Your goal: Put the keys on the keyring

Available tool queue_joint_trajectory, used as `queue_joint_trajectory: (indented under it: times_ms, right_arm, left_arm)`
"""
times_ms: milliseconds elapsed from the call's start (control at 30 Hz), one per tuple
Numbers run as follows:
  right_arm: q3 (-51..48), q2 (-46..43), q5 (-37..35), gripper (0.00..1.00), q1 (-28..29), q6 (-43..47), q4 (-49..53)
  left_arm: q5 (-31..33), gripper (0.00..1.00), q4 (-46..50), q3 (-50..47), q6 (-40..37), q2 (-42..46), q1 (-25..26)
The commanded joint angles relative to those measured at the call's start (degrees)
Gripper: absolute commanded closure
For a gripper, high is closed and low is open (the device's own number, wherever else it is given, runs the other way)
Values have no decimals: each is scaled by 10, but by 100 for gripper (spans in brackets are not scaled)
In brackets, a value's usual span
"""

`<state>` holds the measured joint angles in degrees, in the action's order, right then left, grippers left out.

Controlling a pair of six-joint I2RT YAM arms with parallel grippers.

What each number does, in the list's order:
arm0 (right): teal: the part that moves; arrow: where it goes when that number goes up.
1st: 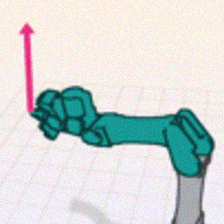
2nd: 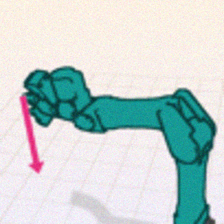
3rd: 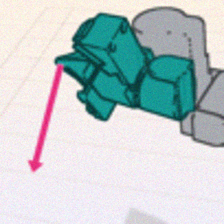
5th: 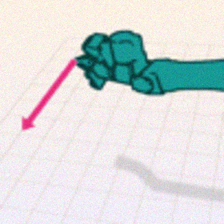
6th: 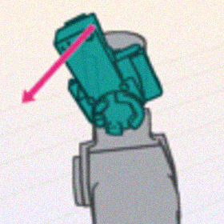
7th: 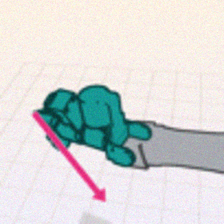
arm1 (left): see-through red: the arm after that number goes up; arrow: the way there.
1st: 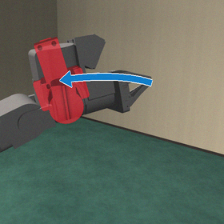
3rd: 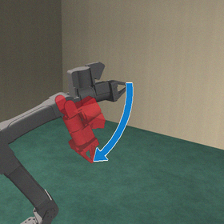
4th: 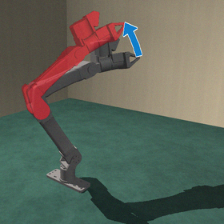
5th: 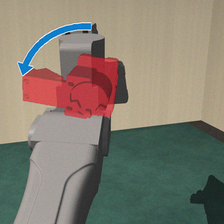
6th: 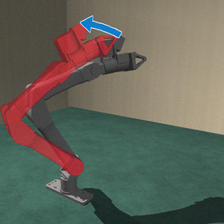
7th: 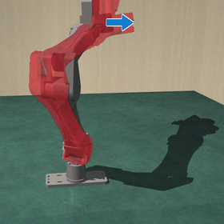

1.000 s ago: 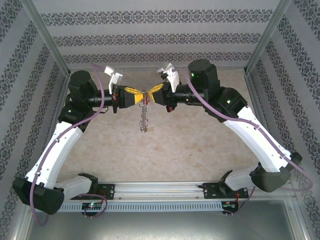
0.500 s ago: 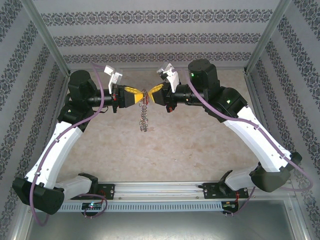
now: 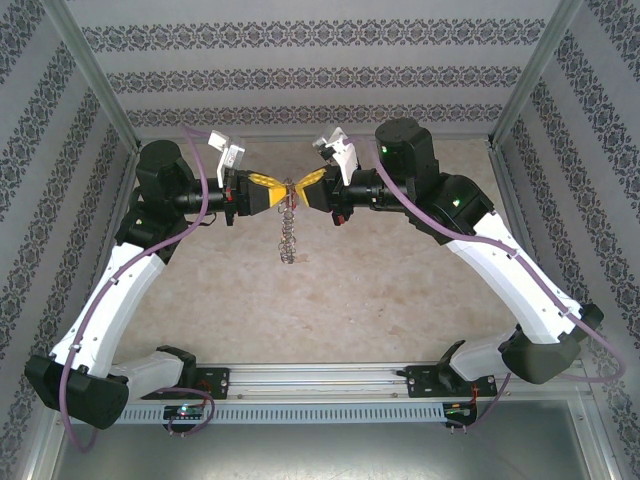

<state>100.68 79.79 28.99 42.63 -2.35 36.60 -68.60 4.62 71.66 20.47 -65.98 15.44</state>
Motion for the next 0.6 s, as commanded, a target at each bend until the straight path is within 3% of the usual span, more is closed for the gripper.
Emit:
queue_joint_trajectory:
  times_ms: [0,567]
  right_arm:
    - [-4,1,1,100,2,20,0]
    - [-8,-6,-2,100,2,25,-2]
  left_arm:
    - [-12,100,-30,23,5,0,6]
    - [-11,100,-29,23,3,-1,6]
